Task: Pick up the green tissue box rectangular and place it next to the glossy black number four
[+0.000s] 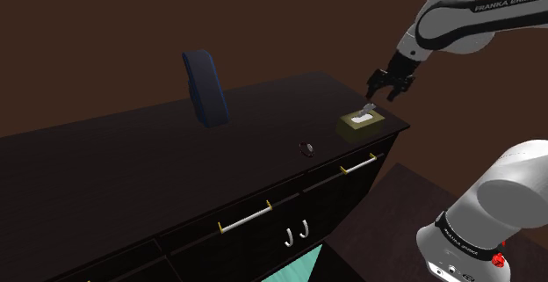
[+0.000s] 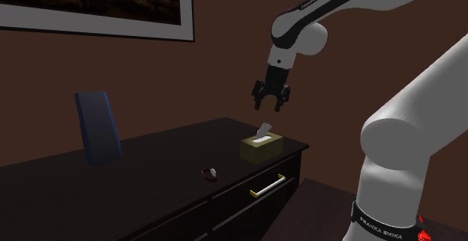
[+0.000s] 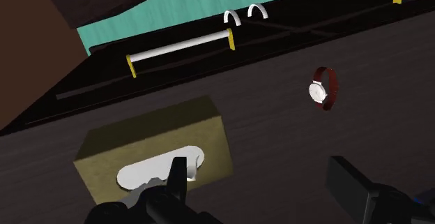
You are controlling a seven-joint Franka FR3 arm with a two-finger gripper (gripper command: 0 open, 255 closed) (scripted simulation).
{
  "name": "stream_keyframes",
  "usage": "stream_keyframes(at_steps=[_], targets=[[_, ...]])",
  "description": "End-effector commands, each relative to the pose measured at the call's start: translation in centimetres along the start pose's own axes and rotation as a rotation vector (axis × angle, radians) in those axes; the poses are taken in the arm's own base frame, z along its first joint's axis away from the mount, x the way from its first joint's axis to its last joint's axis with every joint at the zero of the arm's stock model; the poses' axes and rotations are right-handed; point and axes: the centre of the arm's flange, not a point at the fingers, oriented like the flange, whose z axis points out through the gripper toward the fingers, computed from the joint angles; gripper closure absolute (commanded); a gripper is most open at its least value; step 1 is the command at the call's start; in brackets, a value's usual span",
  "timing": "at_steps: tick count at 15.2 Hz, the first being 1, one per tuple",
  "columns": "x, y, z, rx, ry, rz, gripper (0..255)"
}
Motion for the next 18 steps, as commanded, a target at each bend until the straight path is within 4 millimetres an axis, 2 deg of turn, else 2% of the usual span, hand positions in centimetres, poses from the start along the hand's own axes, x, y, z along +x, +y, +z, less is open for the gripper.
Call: stream_keyframes(at_steps=[1,7,8,15,18], targets=[[1.0,1.8,2.1,0.029,0.037,0.069,0],[3.3,6.6,8.1,0.118,0.129,0.266,0],[3.5,7.0,8.6,0.124,0.136,0.281,0],[4.0,6.6,12.2,0.124,0.136,0.281,0],[4.1,6.6,12.5,0.124,0.136,0.281,0]])
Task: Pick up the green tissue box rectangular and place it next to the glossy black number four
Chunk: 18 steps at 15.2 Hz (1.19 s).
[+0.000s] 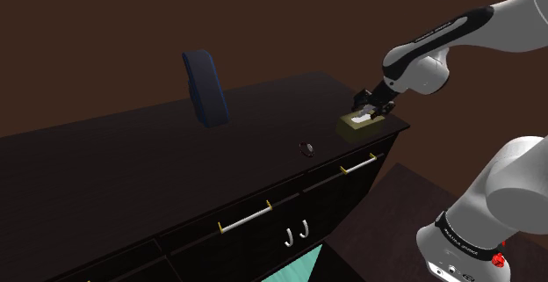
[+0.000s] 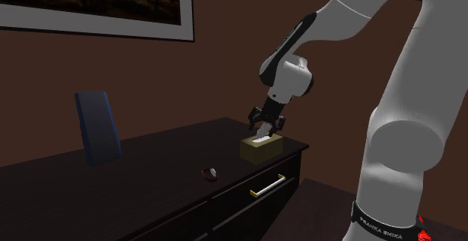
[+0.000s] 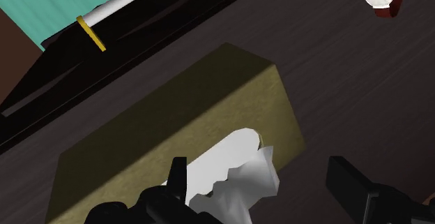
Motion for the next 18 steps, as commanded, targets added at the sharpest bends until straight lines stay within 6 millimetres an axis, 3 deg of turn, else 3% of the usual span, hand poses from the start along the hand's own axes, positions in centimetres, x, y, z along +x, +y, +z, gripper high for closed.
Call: stream_keyframes(at_steps=[1,5,6,15,18], targets=[[0.0,0.0,0.1,0.000,0.000,0.000,0],[0.0,0.0,0.1,0.000,0.000,0.000,0],[0.0,0.0,0.1,0.000,0.000,0.000,255],[0.0,0.0,0.1,0.000,0.000,0.000,255],[0.3,-0.5,-1.4,0.000,0.000,0.000,255]])
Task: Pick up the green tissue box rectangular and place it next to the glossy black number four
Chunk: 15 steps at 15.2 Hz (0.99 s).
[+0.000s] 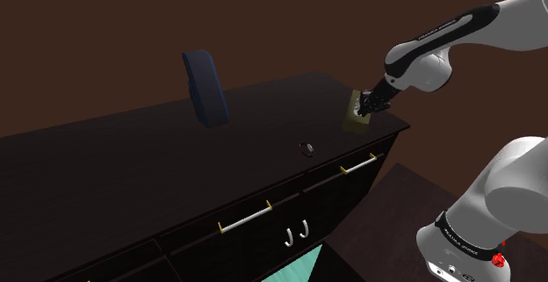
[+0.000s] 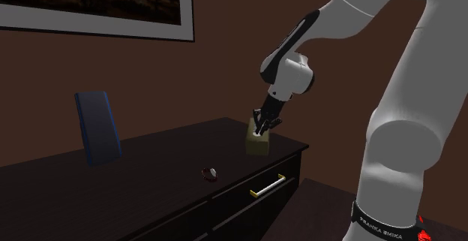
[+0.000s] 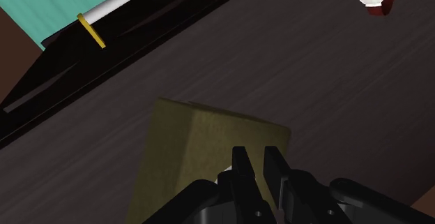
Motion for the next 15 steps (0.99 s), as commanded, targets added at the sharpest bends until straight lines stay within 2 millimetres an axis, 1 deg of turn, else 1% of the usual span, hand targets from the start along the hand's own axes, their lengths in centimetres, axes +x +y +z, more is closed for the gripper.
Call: stream_keyframes(at_steps=[1,15], targets=[[0.1,-0.4,-0.9,-0.001,0.000,0.000,255],[1.3,-3.1,-7.7,-0.001,0.000,0.000,255]])
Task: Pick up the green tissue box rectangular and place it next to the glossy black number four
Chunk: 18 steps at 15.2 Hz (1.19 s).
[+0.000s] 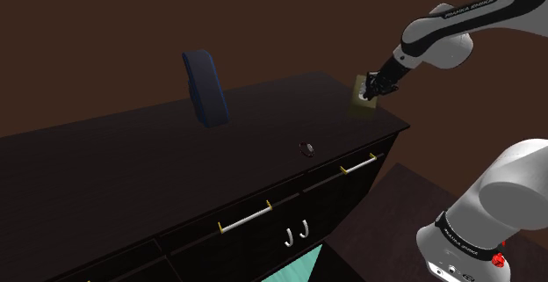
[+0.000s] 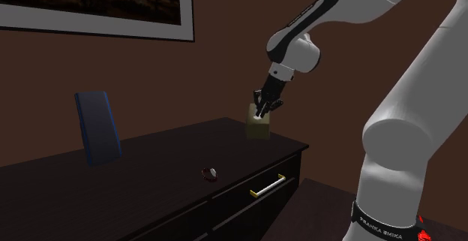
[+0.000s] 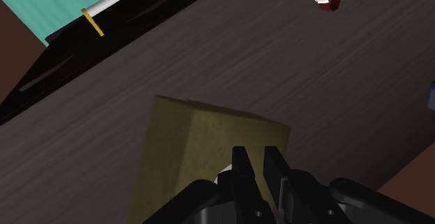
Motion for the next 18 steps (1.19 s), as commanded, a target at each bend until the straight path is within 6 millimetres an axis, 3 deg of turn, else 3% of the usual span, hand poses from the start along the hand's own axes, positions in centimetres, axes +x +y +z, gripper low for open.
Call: stream_keyframes(at_steps=[1,18], targets=[[0.2,-0.4,-1.0,0.000,0.000,0.000,255],[1.7,-3.7,-9.3,0.000,0.000,0.000,255]])
